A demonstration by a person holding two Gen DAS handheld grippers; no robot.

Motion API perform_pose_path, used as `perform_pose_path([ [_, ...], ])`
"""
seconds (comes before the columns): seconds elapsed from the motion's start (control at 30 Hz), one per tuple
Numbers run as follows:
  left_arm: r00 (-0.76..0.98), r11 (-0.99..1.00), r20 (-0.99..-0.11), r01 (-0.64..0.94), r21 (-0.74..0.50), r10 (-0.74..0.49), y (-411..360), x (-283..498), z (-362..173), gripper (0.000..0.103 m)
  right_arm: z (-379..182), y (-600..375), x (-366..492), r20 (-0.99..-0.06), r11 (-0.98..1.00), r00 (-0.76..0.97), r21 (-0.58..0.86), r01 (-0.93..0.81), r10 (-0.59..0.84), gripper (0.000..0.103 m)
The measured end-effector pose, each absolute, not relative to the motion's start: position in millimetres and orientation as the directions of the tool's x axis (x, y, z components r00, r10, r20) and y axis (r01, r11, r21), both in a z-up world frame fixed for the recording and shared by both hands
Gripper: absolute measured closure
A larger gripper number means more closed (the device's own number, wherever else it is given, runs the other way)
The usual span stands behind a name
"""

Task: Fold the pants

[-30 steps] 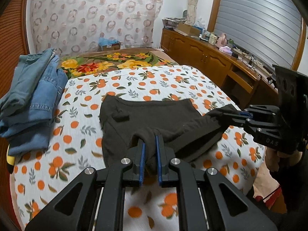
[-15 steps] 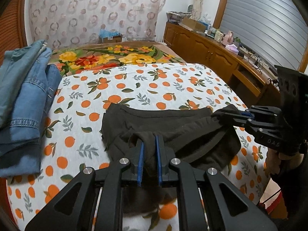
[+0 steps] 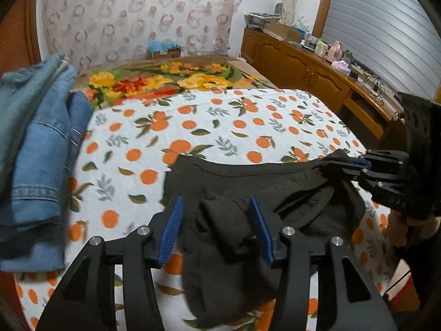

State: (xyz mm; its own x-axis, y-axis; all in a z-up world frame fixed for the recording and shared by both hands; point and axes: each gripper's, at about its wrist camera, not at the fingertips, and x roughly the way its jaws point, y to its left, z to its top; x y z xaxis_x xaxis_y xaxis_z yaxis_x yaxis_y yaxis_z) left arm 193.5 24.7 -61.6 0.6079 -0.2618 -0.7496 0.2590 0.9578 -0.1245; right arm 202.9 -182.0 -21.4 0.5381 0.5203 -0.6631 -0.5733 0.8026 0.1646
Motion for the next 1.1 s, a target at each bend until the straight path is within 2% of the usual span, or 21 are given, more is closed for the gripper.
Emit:
perform_pose_path([
  [0.1, 0.614, 0.959, -0.745, 0.253, -0.127, -0.26, 31, 192, -60, 0.05, -22, -179, 206, -0.667, 0.809, 0.545, 0.152, -0.567, 0.508, 0.089],
  [0.23, 0.625, 0.958, -0.733, 0.25, -0.138, -0.269, 41, 184, -55, 0.05, -20, -182, 208, -0.666, 0.822, 0.555, 0.16, -0.547, 0.499, 0.077],
  [0.4, 0.628, 0.957, -0.729, 0.254, -0.14, -0.274, 44, 173, -53, 0.05, -13, -188, 205, -0.653, 0.823, 0.567, 0.159, -0.546, 0.502, 0.072],
  [0.47, 0.627, 0.957, -0.73, 0.256, -0.137, -0.272, 46, 168, -54, 0.05, -9, -193, 199, -0.646, 0.832, 0.587, 0.142, -0.537, 0.489, 0.064],
  [0.57, 0.625, 0.959, -0.734, 0.252, -0.132, -0.266, 50, 163, -56, 0.05, -5, -203, 193, -0.637, 0.836, 0.596, 0.149, -0.528, 0.49, 0.058],
  [1.1, 0.571, 0.952, -0.78, 0.289, -0.104, -0.258, 30, 188, -78, 0.05, -27, -184, 196, -0.745, 0.802, 0.529, 0.013, -0.598, 0.407, 0.058],
])
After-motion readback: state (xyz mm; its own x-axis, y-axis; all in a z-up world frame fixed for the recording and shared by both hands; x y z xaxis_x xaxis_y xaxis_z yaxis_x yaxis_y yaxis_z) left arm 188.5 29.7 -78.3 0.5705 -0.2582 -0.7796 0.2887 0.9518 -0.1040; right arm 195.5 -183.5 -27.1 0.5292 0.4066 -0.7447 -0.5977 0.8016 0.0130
